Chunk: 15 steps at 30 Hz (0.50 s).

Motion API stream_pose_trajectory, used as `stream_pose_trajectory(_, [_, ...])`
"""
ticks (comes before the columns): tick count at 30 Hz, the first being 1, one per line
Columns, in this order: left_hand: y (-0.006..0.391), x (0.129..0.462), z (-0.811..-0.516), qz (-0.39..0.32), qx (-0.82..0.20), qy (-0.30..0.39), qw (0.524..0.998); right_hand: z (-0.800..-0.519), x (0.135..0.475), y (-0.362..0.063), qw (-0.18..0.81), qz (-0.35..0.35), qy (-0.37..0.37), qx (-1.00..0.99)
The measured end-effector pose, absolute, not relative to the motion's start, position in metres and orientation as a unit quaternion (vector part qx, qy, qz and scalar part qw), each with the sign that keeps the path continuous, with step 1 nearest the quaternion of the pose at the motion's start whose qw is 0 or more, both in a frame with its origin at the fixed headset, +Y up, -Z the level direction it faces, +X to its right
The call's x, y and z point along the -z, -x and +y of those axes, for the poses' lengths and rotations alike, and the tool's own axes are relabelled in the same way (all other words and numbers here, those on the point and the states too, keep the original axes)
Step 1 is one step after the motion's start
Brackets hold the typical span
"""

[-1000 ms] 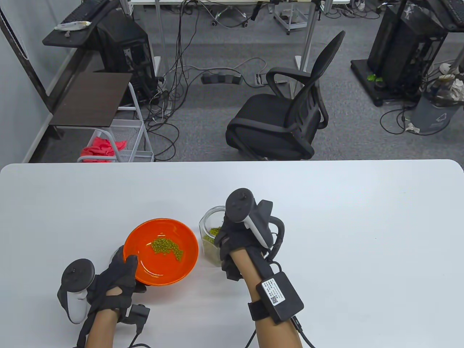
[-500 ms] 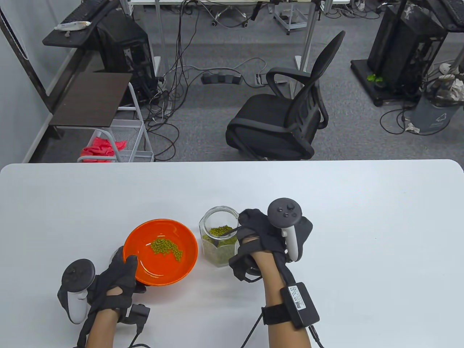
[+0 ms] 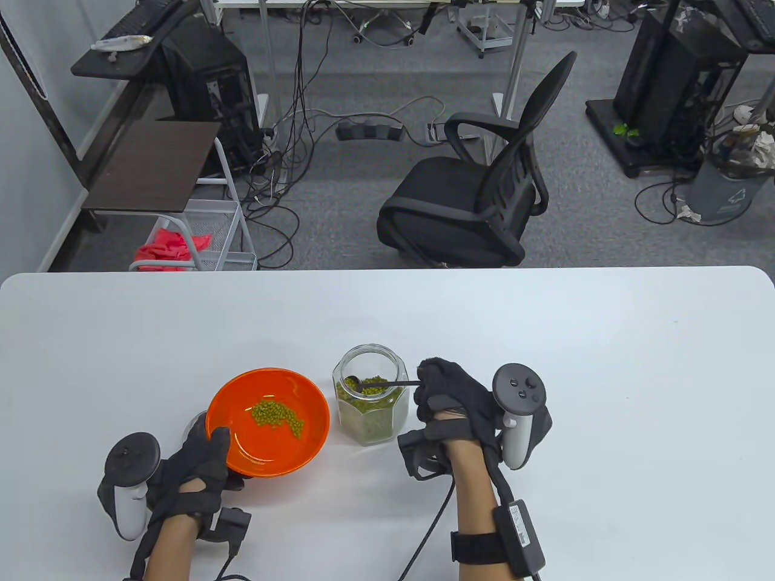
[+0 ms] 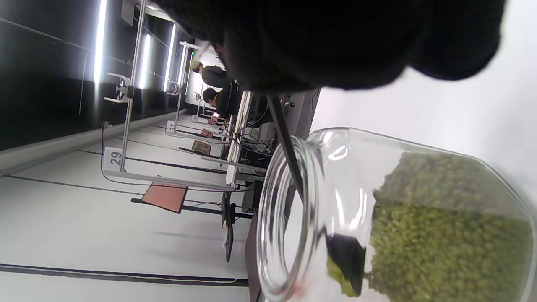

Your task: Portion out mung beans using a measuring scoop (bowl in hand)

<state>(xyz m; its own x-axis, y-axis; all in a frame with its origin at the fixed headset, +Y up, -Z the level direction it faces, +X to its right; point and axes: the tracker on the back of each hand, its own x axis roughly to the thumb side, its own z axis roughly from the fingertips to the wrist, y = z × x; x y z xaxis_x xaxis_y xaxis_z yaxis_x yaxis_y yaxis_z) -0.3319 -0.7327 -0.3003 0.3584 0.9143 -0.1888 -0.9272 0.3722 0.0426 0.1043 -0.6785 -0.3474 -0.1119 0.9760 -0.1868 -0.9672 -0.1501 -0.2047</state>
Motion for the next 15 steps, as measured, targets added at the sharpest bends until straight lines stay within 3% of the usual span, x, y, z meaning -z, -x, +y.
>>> stream_pose_trajectory(15, [0.331,0.300,-0.734,0.092,-0.558,0.039,0.824,-0.687,0.337,-0.124,0.690,-0.012,0.150,-0.708])
